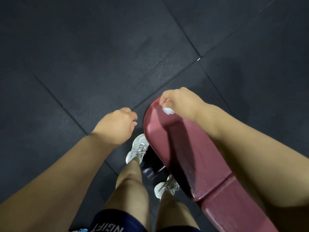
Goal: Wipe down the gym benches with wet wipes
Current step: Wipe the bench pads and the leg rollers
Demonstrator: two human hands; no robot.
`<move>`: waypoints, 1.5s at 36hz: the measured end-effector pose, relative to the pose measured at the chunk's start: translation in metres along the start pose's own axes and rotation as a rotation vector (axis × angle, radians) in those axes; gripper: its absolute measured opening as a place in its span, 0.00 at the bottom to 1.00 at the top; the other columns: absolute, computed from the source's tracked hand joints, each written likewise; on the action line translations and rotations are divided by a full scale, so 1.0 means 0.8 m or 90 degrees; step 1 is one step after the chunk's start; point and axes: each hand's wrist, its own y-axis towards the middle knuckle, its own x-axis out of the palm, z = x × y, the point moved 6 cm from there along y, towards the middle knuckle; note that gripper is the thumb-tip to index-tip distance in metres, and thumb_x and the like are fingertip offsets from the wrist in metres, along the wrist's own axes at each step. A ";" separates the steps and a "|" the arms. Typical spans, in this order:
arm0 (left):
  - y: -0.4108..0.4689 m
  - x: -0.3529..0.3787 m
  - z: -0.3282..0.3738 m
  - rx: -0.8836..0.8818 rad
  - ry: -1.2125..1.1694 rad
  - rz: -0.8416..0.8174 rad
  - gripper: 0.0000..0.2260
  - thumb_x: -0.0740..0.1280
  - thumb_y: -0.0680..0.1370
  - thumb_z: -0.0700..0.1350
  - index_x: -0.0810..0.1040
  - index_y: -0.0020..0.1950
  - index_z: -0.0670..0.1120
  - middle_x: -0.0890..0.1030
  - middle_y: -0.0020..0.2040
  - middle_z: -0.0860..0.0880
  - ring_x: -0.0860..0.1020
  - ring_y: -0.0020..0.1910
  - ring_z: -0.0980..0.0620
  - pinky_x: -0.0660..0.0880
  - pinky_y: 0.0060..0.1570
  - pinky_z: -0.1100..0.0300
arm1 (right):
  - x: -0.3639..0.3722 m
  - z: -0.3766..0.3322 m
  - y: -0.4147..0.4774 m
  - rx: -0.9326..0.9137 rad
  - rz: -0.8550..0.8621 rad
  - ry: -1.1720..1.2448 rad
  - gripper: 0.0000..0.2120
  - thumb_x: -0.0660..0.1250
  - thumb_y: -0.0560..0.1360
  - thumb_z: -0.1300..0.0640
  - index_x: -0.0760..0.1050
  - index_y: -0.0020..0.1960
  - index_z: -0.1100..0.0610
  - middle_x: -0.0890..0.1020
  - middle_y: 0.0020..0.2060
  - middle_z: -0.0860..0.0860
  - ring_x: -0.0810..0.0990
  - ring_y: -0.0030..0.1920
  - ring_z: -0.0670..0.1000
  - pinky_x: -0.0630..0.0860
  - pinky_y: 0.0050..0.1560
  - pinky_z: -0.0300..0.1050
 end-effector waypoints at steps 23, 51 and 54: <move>-0.041 -0.048 0.356 0.361 0.238 -0.056 0.09 0.60 0.78 0.49 0.77 0.52 0.49 0.77 0.52 0.47 0.76 0.51 0.45 0.71 0.44 0.57 | -0.007 0.181 -0.437 0.484 0.321 0.266 0.13 0.63 0.77 0.61 0.80 0.59 0.56 0.81 0.57 0.53 0.79 0.57 0.54 0.72 0.56 0.40; -0.385 0.313 0.808 0.714 0.609 -0.228 0.09 0.60 0.79 0.53 0.77 0.51 0.51 0.78 0.51 0.51 0.76 0.46 0.50 0.71 0.40 0.59 | 0.374 0.338 -1.032 0.802 0.451 0.592 0.06 0.63 0.72 0.58 0.71 0.48 0.57 0.82 0.41 0.56 0.80 0.42 0.56 0.76 0.39 0.46; -0.431 0.353 0.852 0.763 0.616 -0.237 0.09 0.61 0.79 0.54 0.77 0.49 0.51 0.78 0.50 0.52 0.76 0.46 0.50 0.72 0.41 0.58 | 0.403 0.340 -1.095 0.841 0.505 0.620 0.04 0.63 0.68 0.60 0.73 0.42 0.57 0.83 0.36 0.54 0.81 0.40 0.55 0.79 0.40 0.49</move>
